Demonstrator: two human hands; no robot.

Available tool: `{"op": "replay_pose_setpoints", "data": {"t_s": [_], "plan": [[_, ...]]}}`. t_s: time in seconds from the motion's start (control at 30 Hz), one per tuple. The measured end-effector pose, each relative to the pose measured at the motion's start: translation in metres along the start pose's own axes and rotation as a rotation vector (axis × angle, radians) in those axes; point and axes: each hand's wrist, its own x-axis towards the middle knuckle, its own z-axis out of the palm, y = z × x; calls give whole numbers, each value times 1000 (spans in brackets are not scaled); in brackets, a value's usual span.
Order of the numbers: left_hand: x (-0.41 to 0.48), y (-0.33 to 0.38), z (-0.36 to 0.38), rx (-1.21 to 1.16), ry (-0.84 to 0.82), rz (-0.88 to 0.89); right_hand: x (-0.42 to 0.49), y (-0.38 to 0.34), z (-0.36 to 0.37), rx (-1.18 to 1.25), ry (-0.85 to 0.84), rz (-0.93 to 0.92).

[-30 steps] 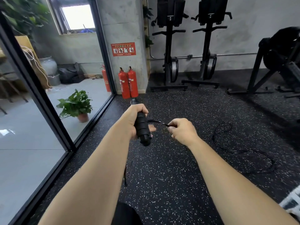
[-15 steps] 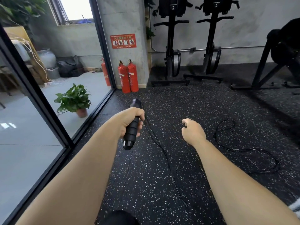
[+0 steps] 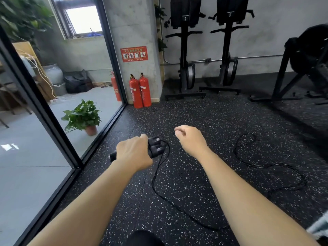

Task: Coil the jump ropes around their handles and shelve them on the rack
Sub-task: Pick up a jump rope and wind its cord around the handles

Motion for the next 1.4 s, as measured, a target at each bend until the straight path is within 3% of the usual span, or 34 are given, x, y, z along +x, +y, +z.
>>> {"op": "replay_pose_setpoints", "data": {"t_s": [0.27,0.5,0.7,0.93,1.13,1.23,1.4], "plan": [[-32,-9,-11,-132,190,85,-27,-37,4,178,-128,-42],[-47,-5,-36,-352,185,44,-34,-65,-32,-111,199,-112],[-57,11,-48,-532,144,17,-34,-79,-61,-258,359,-153],[-73,18,-53,-763,75,73,-42,-87,-72,-315,425,-195],[-67,8,-59,-996,-117,72,-45,-88,-75,-319,452,-208],[-65,3,-64,-1026,-135,77,-46,-85,-73,-194,424,-167],[-71,4,-67,-1178,-10,57,-51,-70,-70,592,138,-13]]}}
